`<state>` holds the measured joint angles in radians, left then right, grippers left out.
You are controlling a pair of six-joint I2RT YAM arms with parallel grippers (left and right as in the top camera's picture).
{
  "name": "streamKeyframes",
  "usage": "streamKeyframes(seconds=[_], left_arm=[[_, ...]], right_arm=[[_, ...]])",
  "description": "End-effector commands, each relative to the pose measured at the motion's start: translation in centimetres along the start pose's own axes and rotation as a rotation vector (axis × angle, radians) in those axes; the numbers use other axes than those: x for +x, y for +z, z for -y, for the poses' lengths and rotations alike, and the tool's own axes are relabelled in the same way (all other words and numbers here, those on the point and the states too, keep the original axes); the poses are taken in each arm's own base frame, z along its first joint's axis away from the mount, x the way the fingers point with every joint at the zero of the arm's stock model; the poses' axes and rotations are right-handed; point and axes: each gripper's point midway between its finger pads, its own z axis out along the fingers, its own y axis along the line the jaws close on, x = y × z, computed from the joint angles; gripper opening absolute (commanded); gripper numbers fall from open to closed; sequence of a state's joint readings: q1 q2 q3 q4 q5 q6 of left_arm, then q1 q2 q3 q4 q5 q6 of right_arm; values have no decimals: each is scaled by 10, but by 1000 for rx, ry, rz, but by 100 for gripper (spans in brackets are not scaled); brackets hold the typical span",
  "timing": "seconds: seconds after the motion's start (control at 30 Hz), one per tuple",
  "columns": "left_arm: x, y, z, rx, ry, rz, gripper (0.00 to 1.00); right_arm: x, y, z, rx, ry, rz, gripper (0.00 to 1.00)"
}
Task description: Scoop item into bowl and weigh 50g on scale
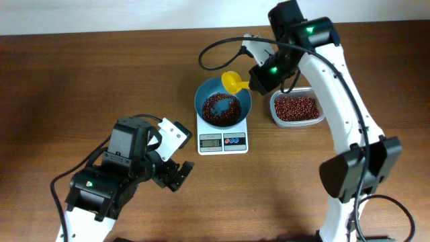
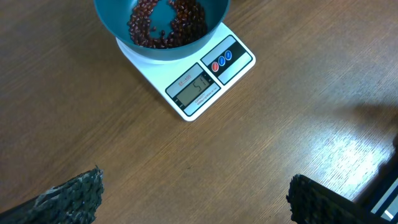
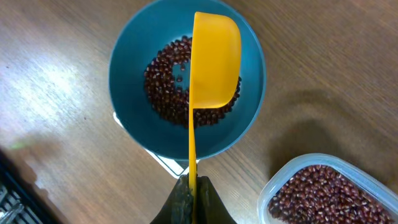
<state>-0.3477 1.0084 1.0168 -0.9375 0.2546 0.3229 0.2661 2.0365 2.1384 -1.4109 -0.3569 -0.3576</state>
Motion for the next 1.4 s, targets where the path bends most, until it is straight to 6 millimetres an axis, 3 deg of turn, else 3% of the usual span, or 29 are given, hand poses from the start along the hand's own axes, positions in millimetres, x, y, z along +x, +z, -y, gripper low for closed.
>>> streamKeyframes(seconds=[0.0, 0.3, 1.37], left_arm=[[-2, 0, 3, 15, 22, 8, 99], [-2, 0, 3, 15, 22, 8, 99], [-2, 0, 3, 15, 22, 8, 99]], right_arm=[[-1, 21, -10, -20, -54, -43, 4], [13, 49, -8, 114, -122, -156, 4], [17, 83, -31, 195, -238, -216, 4]])
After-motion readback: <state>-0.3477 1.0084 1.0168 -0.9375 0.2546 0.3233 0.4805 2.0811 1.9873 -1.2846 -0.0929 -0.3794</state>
